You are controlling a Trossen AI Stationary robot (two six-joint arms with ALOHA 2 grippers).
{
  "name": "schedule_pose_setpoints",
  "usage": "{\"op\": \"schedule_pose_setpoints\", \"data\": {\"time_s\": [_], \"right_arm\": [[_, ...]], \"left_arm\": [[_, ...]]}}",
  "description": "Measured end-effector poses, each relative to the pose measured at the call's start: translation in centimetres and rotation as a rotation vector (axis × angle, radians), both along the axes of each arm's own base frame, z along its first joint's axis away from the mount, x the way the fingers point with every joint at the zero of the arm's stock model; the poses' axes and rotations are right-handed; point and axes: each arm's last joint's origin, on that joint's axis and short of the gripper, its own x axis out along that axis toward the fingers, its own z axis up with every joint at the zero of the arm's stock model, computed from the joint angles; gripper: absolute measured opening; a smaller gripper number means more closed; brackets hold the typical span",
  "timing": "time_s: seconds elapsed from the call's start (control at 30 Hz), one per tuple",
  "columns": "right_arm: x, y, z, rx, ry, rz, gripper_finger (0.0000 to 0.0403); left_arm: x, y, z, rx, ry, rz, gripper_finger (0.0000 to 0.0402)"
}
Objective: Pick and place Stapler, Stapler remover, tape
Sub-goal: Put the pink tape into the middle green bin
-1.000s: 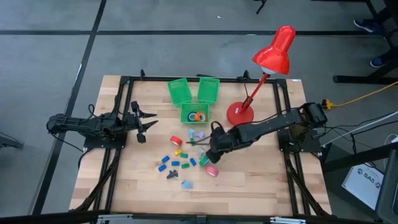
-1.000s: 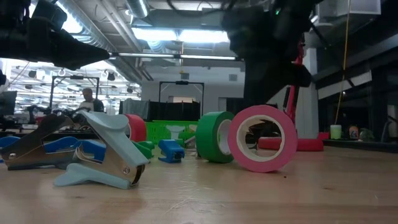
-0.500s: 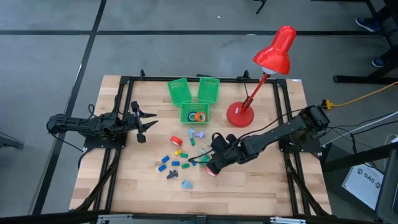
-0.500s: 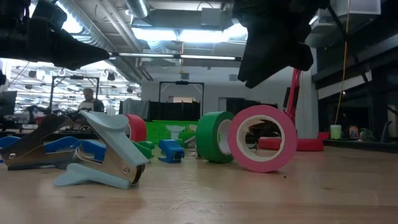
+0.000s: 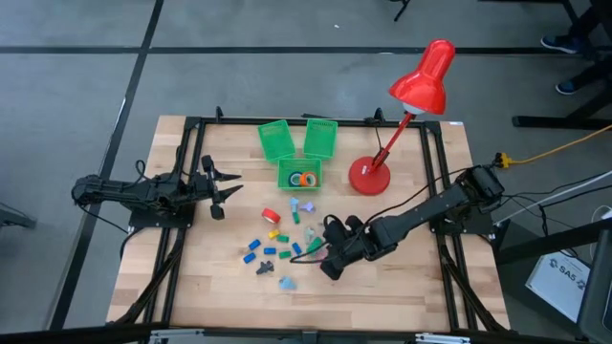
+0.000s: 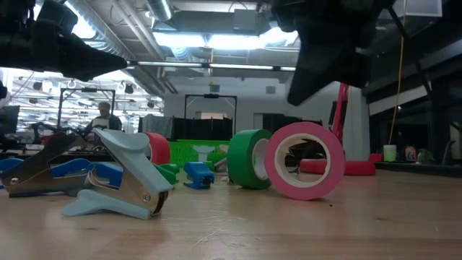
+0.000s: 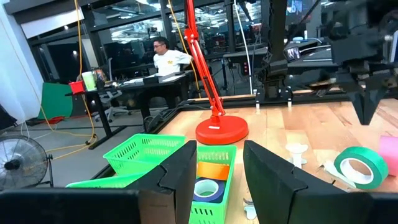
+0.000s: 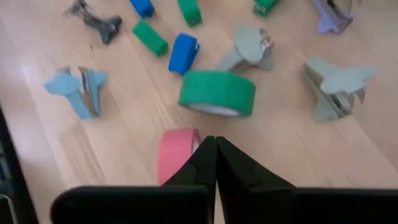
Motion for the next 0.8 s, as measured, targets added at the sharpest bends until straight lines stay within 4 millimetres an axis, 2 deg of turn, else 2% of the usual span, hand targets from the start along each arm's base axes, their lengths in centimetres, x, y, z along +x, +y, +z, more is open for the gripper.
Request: {"op": "schedule_pose_setpoints", "data": {"time_s": [0.27, 0.63, 0.8], "right_arm": [[-0.6, 0.6, -0.1, -0.033, 0.016, 0.011, 0.0062], [-1.1, 1.5, -0.2, -0.009, 0.035, 0.045, 0.0217], [-0.9, 1.2, -0.2, 0.046, 0.032, -0.029, 0.0258]], "left_arm": [[0.0, 0.0, -0.1, 0.000, 0.005, 0.000, 0.0127], [0.0, 0.0, 0.0, 0.000, 0.002, 0.000, 0.0128], [0.0, 0.0, 0.0, 0.000, 0.002, 0.000, 0.0128]]}}
